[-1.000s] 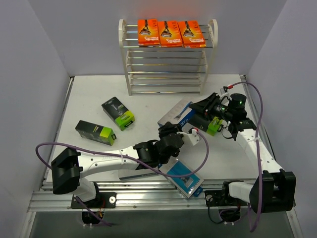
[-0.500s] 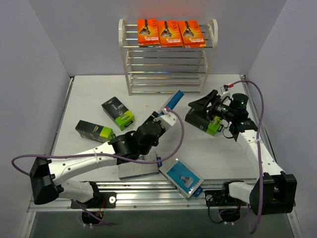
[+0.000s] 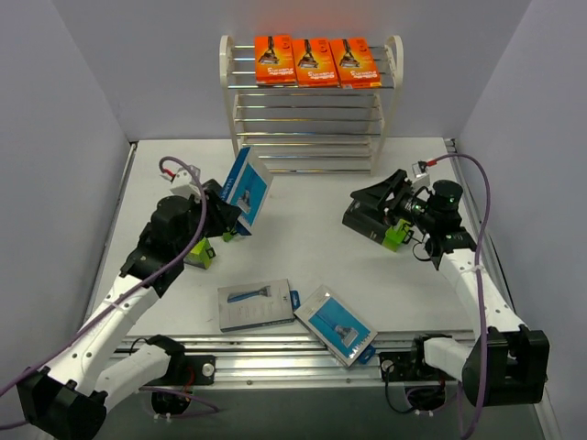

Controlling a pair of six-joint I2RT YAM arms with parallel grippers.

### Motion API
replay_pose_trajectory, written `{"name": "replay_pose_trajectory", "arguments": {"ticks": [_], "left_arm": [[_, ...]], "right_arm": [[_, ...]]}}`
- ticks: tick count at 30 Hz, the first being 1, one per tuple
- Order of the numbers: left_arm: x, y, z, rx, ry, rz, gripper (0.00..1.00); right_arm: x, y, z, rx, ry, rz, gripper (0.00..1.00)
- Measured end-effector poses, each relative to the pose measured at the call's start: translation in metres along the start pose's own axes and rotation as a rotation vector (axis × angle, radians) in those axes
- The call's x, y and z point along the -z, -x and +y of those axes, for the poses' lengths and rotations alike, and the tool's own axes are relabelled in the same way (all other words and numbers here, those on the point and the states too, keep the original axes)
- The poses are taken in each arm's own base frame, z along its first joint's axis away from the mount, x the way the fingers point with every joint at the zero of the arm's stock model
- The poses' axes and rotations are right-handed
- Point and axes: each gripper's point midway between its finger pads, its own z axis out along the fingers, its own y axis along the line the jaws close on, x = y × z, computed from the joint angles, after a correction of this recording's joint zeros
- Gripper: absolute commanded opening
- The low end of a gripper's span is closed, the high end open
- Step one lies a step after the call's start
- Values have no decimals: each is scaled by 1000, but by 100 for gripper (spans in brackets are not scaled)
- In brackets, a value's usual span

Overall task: Place and organize the shaving razors onto the shelf
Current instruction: Pass the shaving razor from the right arm to the left, then pass the shaving razor from the left arm to the right

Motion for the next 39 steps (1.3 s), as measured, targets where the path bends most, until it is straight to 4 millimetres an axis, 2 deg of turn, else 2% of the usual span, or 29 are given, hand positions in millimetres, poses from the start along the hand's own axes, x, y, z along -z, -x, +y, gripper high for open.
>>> {"name": "replay_pose_trajectory", "arguments": {"ticks": [3,5,10,15,20,24,29,33,39], "left_arm": [[0,1,5,196,-75,-1,2],[-2,3,10,317,-122,-15,2],[-8,1,24,571,-233,-33,2],[-9,13,16,679,-349,-57,3],[-1,35,-2,694,-468,-107,3],[4,48,-10,702,-524,-141,3],[3,52,-12,723,-550,-151,3],[1,49,-10,745,-553,-145,3],[-2,46,-8,769,-557,-139,3]], "right_arm": [[0,-2,11,39,32,-6,68],[-4,-11,20,69,56,2,68],[-23,-58,42,100,135,88,69],[-41,-94,57,113,187,144,69],[-63,-120,53,99,162,176,69],[-78,-123,48,72,146,162,69],[-99,-119,52,45,157,141,68],[-114,-123,68,45,200,147,67],[-125,-131,92,60,267,161,66]]}}
